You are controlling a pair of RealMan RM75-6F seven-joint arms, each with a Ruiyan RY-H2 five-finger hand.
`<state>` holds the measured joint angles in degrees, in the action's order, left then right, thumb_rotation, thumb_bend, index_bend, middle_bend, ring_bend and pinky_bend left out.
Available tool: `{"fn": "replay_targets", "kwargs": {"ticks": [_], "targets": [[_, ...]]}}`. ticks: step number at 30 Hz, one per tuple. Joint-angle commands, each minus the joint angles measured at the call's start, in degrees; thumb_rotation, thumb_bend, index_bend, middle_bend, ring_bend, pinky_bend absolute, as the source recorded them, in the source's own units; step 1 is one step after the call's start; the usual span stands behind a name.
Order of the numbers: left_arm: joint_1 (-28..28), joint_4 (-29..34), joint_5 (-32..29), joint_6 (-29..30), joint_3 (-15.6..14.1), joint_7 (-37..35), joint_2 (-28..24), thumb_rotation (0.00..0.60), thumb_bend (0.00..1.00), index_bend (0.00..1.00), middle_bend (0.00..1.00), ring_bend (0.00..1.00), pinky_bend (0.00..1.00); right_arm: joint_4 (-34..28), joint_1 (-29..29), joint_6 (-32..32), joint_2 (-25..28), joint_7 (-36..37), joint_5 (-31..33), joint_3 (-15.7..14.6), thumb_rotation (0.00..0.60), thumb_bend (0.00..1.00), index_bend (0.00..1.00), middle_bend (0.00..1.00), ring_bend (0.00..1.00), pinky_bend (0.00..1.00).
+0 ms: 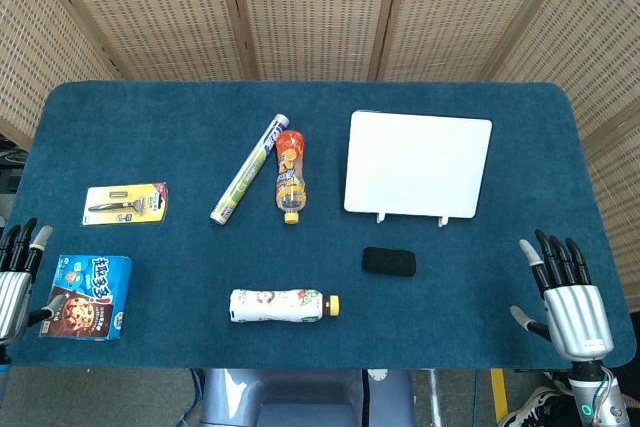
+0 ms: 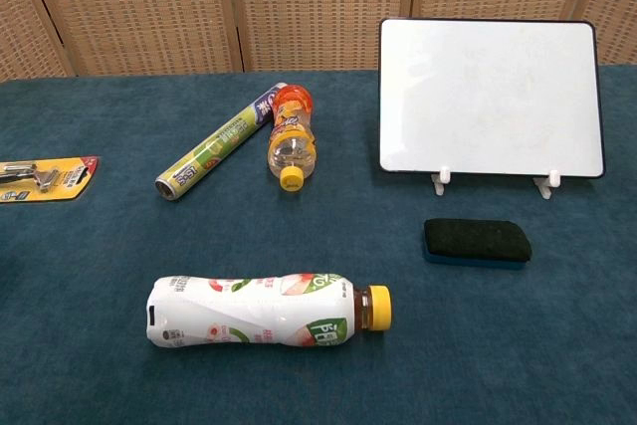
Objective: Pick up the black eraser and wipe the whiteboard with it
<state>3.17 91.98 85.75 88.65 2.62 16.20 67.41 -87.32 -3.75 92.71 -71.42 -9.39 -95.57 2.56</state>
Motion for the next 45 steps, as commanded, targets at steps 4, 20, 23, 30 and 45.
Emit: {"fn": "replay_targets", "kwargs": {"ticks": [4, 20, 23, 30, 45], "targets": [[-0.02, -0.04, -0.02, 0.05, 0.02, 0.02, 0.02, 0.6, 0.03, 0.0, 0.0, 0.0, 0.0, -0.05, -0.01, -0.05, -0.02, -0.08, -0.04, -0.02, 0.6, 0.0, 0.0, 0.0, 0.0, 0.0], [0.05, -0.22, -0.08, 0.01, 0.13, -0.03, 0.19, 0.6, 0.03, 0.0, 0.0, 0.0, 0.0, -0.44, -0.04, -0.27, 0.26, -0.1, 0.04, -0.04, 0.6, 0.0, 0.0, 0.0, 0.0, 0.0], [0.12, -0.32, -0.29, -0.2, 0.19, -0.09, 0.21, 0.6, 0.03, 0.0, 0.0, 0.0, 0.0, -0.63, -0.13, -0.49, 0.39, 0.13, 0.07, -0.08, 0.6, 0.0, 0.0, 0.0, 0.0, 0.0], [0.09, -0.27, -0.16, -0.01, 0.18, 0.03, 0.2, 0.6, 0.03, 0.0, 0.0, 0.0, 0.0, -0.66, -0.28, -1.28, 0.55, 0.13, 0.12, -0.42, 0.6, 0.0, 0.0, 0.0, 0.0, 0.0], [0.04, -0.01, -0.3, -0.09, 0.12, 0.22, 0.16, 0.6, 0.03, 0.0, 0.0, 0.0, 0.0, -1.69, -1.71, -2.31, 0.63, 4.78, 0.01, 0.24, 0.6, 0.0, 0.07, 0.0, 0.0, 0.0]]}}
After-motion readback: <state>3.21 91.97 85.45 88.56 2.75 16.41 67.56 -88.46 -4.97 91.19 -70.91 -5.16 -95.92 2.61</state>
